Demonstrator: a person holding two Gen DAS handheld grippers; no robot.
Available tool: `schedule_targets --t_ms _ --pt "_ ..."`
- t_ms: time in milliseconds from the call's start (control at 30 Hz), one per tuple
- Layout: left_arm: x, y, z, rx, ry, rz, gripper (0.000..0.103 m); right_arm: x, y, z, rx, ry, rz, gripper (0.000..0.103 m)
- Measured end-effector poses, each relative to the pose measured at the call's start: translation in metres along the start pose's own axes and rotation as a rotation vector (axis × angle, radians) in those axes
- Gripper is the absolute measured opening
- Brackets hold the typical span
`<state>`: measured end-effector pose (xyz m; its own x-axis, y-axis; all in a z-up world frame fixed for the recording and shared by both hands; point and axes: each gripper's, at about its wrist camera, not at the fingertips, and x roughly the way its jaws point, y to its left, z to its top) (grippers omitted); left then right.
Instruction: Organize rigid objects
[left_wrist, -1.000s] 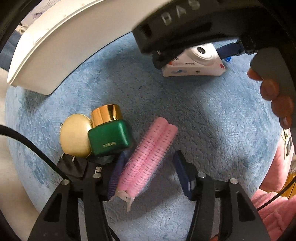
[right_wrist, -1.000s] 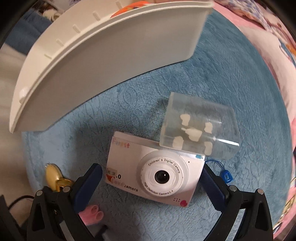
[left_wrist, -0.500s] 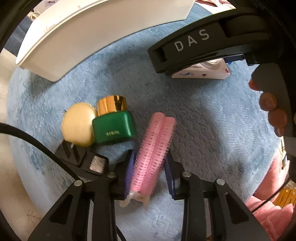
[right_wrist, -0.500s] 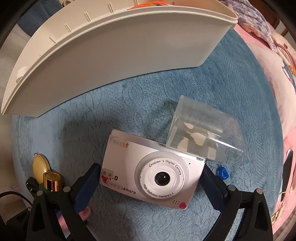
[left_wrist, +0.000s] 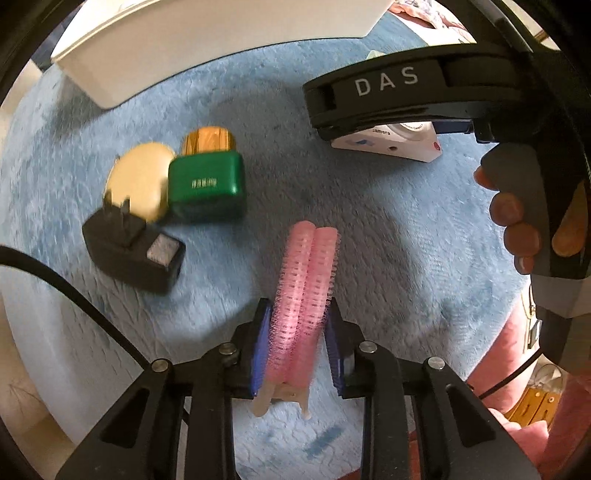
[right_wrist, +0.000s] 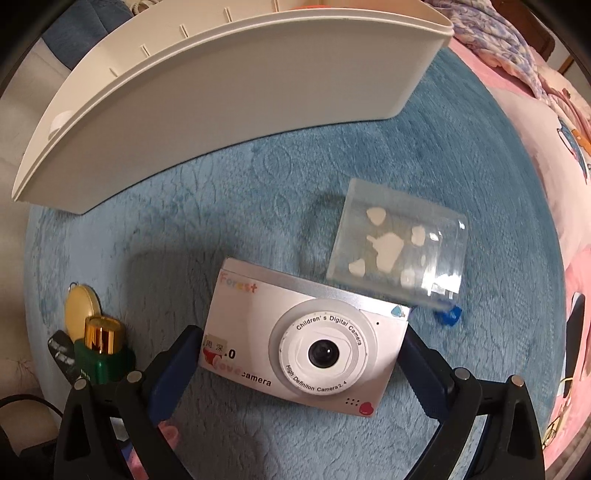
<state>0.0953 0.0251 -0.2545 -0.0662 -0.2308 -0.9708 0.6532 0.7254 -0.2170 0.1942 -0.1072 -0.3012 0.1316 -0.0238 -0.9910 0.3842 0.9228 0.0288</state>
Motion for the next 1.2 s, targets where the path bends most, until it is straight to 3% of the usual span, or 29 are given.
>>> schedule_targets --t_ms 333,700,733,767,867,1067,1200 --pt "-0.013 0.019 -0.039 -0.091 -0.04 -0.08 0.029 -0.019 -0.007 -0.037 0.013 -0.024 0.032 0.1" --pt "-0.066 0.072 -0.061 -0.269 -0.222 -0.139 0.029 -0.056 0.004 -0.056 -0.011 -0.086 0.09 0.099" --pt "-0.071 0.076 -0.063 -0.282 -0.24 -0.141 0.029 -0.06 0.004 -0.057 -0.014 -0.092 0.095 0.09" --pt "-0.078 0.081 -0.055 -0.299 -0.26 -0.144 0.029 -0.065 0.005 -0.058 -0.018 -0.098 0.12 0.05" --pt "-0.103 0.084 -0.054 -0.351 -0.334 -0.147 0.029 -0.082 -0.006 -0.052 0.044 -0.099 0.227 0.037" --pt "-0.114 0.103 -0.044 -0.398 -0.419 -0.125 0.029 -0.089 -0.013 -0.068 -0.014 -0.095 0.219 0.037" --pt "-0.105 0.103 -0.026 -0.418 -0.446 -0.111 0.029 -0.08 -0.019 -0.05 0.006 -0.085 0.22 0.037"
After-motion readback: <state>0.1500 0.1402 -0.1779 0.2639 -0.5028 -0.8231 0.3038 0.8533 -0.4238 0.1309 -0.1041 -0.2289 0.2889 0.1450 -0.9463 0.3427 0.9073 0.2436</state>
